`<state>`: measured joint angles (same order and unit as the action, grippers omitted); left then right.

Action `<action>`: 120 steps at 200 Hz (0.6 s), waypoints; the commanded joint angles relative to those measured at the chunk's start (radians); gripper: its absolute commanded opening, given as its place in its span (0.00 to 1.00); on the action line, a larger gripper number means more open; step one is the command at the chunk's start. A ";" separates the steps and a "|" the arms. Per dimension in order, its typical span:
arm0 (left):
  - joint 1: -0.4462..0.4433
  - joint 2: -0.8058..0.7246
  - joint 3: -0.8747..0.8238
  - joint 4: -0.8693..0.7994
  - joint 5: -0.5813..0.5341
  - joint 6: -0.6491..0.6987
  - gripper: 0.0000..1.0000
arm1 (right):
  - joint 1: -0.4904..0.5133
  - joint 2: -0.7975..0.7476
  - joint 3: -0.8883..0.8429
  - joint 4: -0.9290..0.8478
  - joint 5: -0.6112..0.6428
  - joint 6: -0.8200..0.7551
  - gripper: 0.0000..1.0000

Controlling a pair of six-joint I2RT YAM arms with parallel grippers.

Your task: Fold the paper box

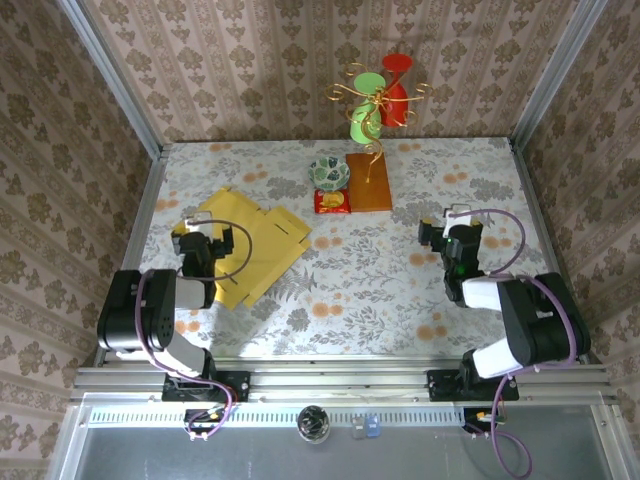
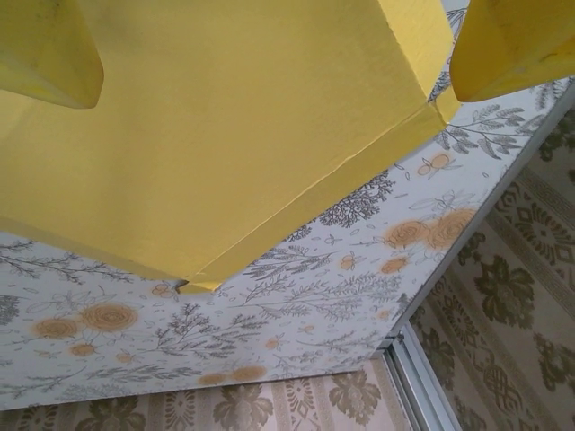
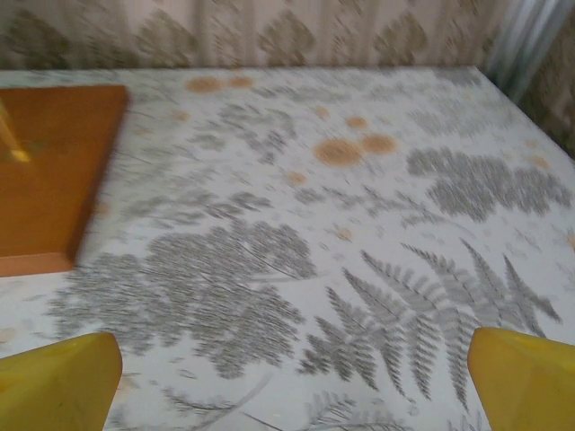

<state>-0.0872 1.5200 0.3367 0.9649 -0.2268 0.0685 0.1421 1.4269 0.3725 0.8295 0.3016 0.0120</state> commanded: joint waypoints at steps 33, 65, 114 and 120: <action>-0.238 -0.263 0.158 -0.295 -0.436 0.122 1.00 | 0.201 -0.365 0.195 -0.395 0.220 -0.011 1.00; -0.129 -0.337 0.517 -1.144 -0.288 -0.415 1.00 | 0.157 -0.315 0.624 -1.178 0.042 0.592 1.00; 0.055 -0.129 0.755 -1.507 0.081 -0.539 0.88 | 0.195 -0.174 0.698 -1.249 -0.275 0.818 0.81; 0.074 -0.080 0.795 -1.580 0.108 -0.542 0.85 | 0.208 -0.153 0.691 -1.229 -0.314 0.849 0.75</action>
<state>-0.0463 1.2728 1.0039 -0.1776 -0.2779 -0.3626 0.2947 1.1748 1.0672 -0.2081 0.1543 0.6426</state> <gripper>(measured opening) 0.902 0.845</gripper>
